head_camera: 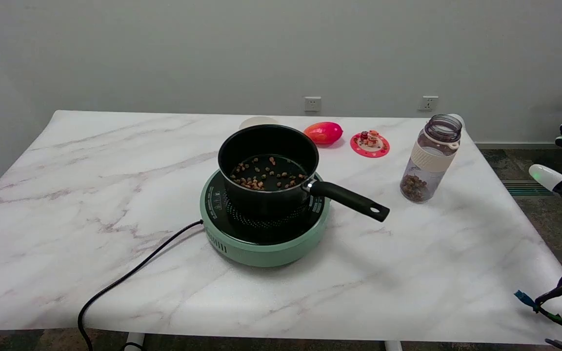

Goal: Pick up the bottle.

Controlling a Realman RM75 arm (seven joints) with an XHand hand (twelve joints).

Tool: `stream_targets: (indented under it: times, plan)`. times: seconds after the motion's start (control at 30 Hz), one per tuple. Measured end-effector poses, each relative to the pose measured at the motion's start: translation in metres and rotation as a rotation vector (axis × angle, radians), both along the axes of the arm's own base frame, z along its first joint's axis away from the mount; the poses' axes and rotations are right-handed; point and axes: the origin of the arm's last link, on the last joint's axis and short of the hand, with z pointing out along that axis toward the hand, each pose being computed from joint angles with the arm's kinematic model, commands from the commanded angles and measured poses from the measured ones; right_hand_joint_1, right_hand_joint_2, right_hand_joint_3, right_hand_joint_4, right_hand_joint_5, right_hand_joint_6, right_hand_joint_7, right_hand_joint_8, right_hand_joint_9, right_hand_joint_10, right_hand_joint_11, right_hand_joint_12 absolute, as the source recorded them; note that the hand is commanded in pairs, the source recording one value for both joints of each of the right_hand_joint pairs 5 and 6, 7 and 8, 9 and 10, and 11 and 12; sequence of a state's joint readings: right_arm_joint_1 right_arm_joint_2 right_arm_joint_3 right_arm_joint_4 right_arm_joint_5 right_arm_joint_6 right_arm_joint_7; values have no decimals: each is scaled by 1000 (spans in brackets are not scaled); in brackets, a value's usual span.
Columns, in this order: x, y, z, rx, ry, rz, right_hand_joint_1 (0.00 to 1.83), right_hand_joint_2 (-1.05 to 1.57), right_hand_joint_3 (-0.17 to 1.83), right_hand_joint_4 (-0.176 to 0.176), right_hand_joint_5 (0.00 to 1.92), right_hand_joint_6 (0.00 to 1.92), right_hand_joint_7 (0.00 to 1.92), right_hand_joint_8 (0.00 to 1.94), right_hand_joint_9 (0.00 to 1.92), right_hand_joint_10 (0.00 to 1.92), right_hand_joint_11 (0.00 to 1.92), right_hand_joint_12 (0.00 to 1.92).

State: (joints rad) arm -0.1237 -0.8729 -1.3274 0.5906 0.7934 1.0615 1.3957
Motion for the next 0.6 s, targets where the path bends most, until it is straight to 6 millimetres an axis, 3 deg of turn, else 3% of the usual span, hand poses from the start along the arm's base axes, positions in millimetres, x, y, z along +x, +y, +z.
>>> stream_targets:
  times: [0.6]
  plan:
    - [0, -1, -4, 29, -11, -5, 1245, -562, 1178, 0, 380, 380, 687, 687, 610, 610, 710, 710]
